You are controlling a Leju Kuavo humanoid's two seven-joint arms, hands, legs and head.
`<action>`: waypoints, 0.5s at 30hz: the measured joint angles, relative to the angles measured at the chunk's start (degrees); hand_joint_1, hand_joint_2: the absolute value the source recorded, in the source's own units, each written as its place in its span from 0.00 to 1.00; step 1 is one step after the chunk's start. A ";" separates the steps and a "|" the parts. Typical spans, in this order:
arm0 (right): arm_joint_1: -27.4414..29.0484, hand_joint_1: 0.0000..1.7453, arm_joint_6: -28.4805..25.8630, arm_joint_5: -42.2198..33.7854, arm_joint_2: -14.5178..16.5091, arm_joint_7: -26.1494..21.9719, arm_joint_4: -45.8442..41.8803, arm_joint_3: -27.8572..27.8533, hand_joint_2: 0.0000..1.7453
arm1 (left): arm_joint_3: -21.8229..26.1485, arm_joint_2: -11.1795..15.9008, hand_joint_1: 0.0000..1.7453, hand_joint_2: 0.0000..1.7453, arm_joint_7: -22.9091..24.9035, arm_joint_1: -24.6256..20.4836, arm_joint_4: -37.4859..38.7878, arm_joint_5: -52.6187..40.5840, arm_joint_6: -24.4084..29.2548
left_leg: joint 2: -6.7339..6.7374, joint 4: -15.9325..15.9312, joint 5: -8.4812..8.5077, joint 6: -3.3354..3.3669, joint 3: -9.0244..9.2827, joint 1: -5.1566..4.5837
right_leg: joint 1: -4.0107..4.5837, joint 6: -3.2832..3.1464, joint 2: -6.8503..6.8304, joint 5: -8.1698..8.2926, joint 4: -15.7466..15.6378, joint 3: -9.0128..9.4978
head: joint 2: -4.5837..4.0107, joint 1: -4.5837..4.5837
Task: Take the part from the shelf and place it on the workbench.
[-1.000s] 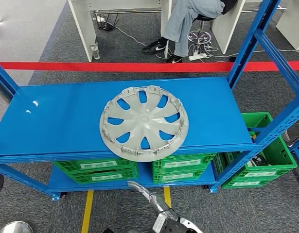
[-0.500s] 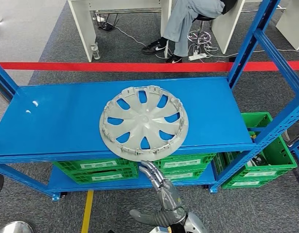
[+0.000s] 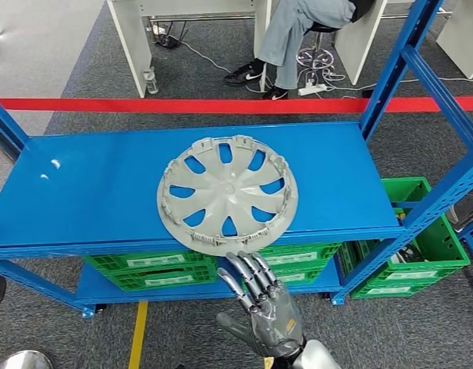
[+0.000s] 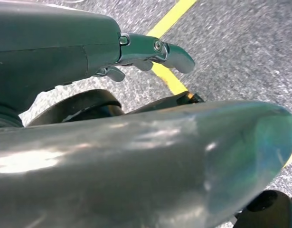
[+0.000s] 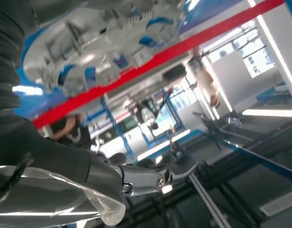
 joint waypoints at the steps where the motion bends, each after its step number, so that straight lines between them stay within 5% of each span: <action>1: 0.39 0.00 -0.01 1.82 0.58 0.66 -0.10 -1.01 1.00 | -0.16 -0.13 0.00 0.00 -0.22 -0.08 0.18 -0.02 0.16 | 0.00 0.00 0.00 0.00 0.00 0.00 | 0.00 0.00 -0.01 0.00 0.00 0.00 | 0.00 -0.01; 15: -0.03 0.00 -0.01 14.81 5.09 10.85 0.84 -5.47 1.00 | -0.01 -0.90 0.00 0.00 -1.52 -0.76 1.36 1.27 0.17 | 0.00 0.00 0.00 0.00 0.00 0.00 | 0.00 0.00 0.00 0.00 0.00 0.00 | 0.00 0.01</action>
